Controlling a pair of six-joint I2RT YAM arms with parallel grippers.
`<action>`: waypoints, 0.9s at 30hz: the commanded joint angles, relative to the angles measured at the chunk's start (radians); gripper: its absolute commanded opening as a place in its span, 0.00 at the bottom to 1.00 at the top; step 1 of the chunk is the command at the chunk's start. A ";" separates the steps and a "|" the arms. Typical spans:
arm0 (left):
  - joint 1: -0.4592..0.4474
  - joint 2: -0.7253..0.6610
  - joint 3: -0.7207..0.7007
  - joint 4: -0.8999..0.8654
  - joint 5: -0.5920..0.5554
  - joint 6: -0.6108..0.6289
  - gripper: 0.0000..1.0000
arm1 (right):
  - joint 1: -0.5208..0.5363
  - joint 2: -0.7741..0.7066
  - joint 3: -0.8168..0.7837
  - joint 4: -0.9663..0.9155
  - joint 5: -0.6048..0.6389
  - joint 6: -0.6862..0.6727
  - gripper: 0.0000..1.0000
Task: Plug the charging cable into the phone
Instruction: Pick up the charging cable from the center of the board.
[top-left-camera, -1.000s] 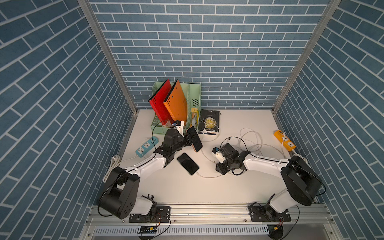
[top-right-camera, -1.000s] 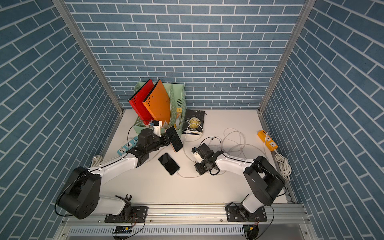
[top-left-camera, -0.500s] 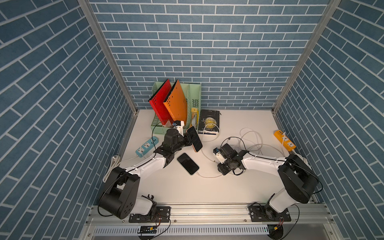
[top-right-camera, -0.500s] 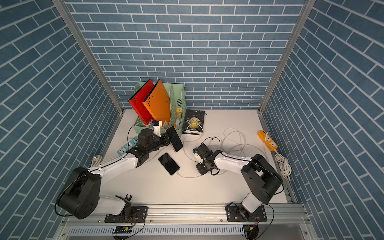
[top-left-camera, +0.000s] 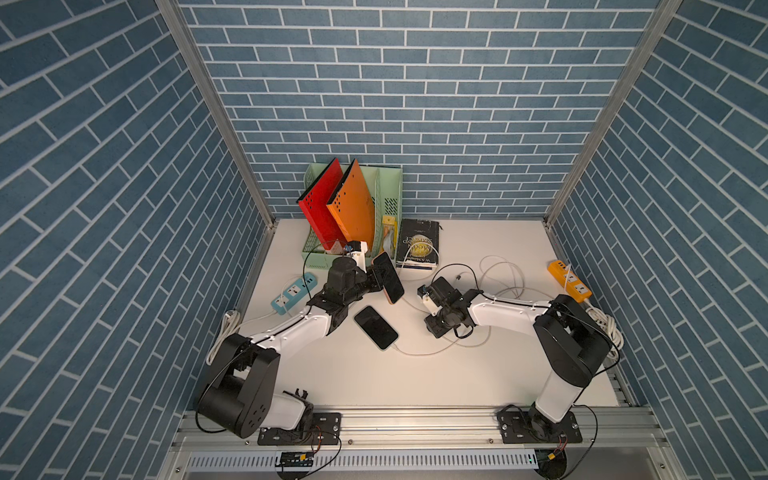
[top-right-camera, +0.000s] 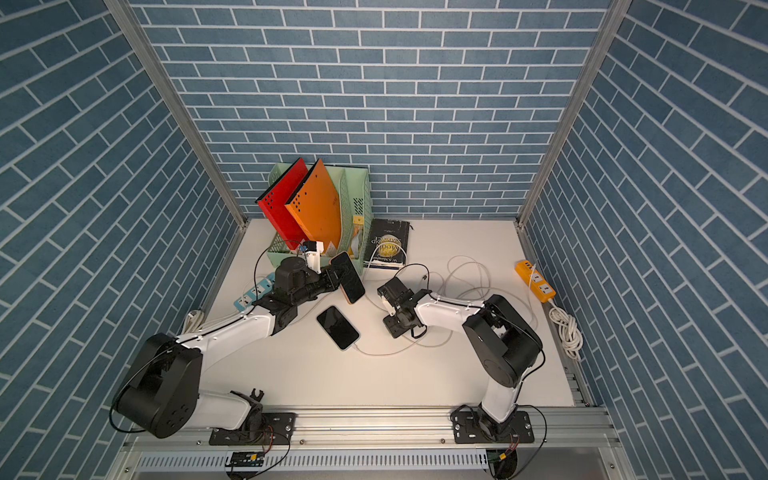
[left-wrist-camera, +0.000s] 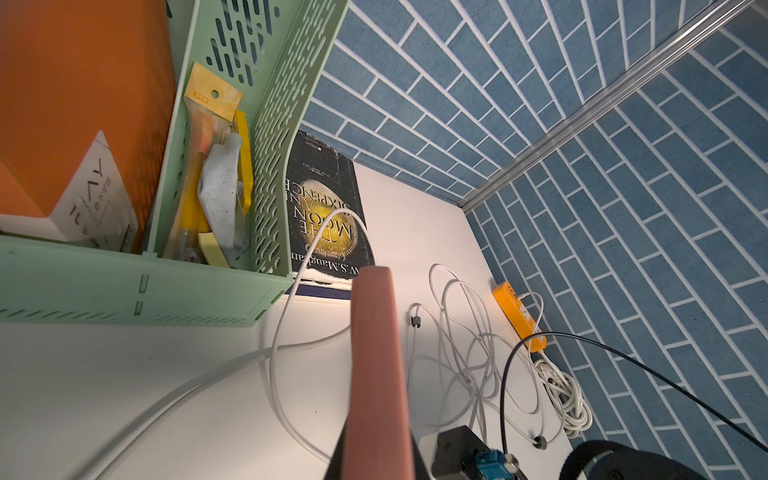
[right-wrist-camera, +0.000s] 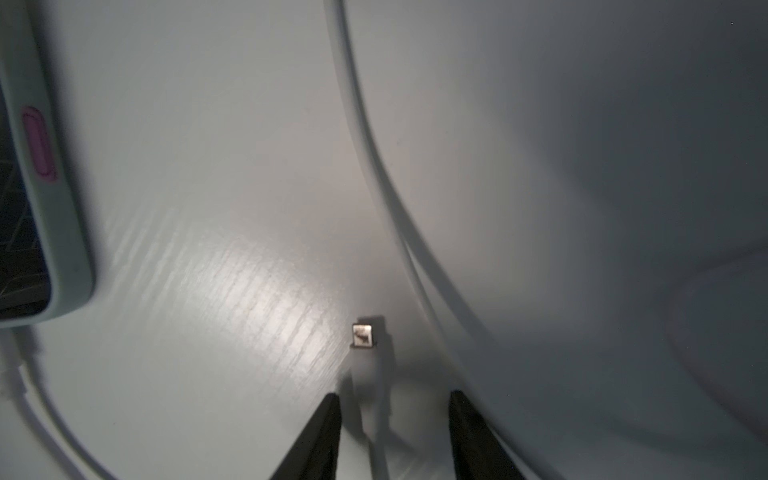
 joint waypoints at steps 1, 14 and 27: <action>0.011 -0.012 -0.001 0.057 0.018 0.013 0.00 | 0.004 0.044 0.024 -0.055 0.024 -0.011 0.44; 0.016 0.001 0.002 0.058 0.028 0.013 0.00 | 0.004 0.094 0.039 -0.117 -0.038 -0.015 0.33; 0.020 0.002 -0.001 0.058 0.036 0.015 0.00 | 0.004 0.135 0.035 -0.118 -0.066 -0.014 0.11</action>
